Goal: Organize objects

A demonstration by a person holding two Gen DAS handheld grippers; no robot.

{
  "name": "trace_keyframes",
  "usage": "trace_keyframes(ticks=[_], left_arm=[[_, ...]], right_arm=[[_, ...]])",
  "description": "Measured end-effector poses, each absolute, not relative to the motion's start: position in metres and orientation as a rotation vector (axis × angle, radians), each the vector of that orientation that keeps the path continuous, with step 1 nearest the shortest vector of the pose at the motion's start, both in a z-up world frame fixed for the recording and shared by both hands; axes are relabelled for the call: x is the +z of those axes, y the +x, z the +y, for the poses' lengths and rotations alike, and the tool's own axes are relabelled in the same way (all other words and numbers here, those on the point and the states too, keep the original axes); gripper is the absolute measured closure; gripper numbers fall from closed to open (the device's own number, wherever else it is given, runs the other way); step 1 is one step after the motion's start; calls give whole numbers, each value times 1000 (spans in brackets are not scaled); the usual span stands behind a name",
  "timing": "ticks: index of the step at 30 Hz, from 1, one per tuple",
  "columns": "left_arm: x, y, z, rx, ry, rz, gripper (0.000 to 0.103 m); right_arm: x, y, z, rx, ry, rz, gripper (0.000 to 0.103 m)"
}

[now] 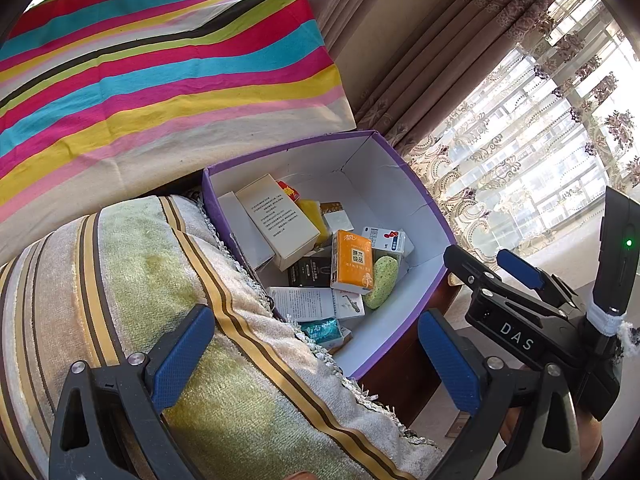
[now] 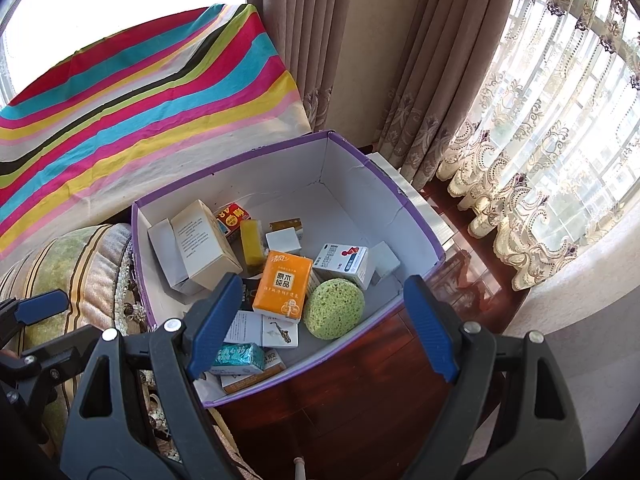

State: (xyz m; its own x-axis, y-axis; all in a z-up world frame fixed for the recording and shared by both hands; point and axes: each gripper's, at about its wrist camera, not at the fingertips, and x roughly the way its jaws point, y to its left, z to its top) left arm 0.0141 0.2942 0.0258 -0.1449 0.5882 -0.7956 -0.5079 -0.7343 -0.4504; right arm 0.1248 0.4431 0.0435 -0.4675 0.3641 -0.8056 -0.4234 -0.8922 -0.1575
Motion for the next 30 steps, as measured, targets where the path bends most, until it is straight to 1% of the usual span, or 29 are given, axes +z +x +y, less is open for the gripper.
trace_keyframes(ticks=[30], left_arm=[[25,13,294,1949,-1408,-93,0]], right_arm=[[42,123,446,2359,-1280,95,18]])
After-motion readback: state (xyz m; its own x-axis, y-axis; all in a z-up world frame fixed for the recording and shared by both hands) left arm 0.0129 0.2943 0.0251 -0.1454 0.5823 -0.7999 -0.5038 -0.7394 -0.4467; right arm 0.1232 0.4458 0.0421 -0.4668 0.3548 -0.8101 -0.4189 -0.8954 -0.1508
